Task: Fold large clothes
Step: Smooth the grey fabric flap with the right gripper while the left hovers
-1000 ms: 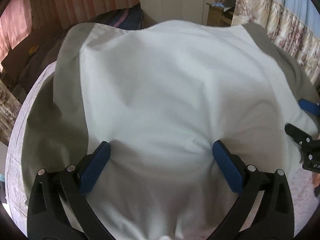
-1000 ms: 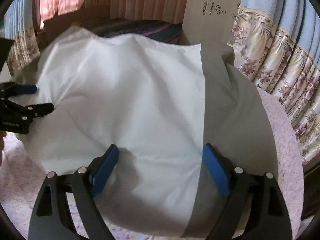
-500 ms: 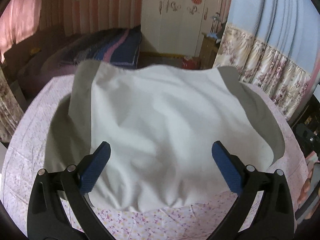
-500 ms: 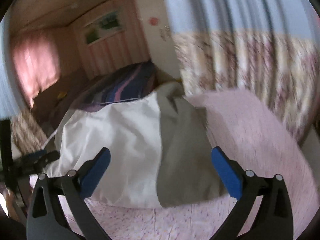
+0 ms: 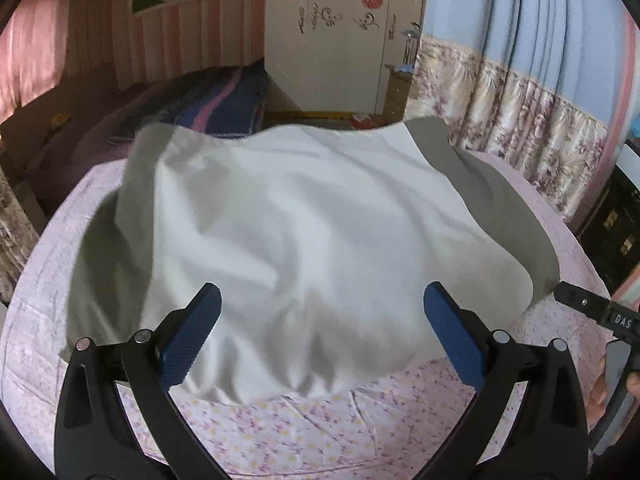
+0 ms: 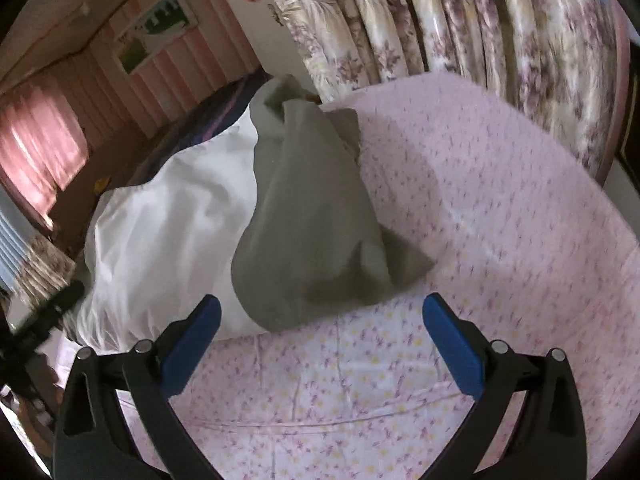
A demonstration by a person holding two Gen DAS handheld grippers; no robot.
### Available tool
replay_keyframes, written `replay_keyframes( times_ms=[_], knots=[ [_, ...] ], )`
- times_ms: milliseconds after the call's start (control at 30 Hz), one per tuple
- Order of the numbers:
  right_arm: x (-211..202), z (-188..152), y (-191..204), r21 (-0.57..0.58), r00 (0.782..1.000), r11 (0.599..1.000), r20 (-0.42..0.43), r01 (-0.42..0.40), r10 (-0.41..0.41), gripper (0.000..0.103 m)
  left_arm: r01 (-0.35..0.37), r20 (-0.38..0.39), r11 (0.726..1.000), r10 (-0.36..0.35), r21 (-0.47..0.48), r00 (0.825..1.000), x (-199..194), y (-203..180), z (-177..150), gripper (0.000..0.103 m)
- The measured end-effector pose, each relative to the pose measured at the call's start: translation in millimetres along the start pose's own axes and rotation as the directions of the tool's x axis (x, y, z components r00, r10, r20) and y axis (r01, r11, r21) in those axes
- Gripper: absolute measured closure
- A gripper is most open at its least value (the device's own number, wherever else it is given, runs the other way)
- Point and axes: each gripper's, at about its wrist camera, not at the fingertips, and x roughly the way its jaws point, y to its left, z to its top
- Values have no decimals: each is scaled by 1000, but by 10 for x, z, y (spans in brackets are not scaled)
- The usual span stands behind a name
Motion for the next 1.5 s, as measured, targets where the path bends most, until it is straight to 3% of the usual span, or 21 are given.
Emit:
replay_keyframes(
  times_ms=[333,900,1167,1500],
  knots=[
    [199,-141,-18,60,1000,998,2,-21,21,2,54,-33,993,-58,-109,998,131,118,-37,3],
    [316,-133,79,24,999,999,39,37,-37,2,1,-104,998,-6,-56,995,319,47,20,3],
    [266,-113,136,-9,996,997,55,74,-74,2,-64,-94,998,65,17,993,346,-40,1,3],
    [146,-118,227,-45,991,993,83,111,-107,2,-49,-122,998,52,28,991,401,-74,-27,3]
  ],
)
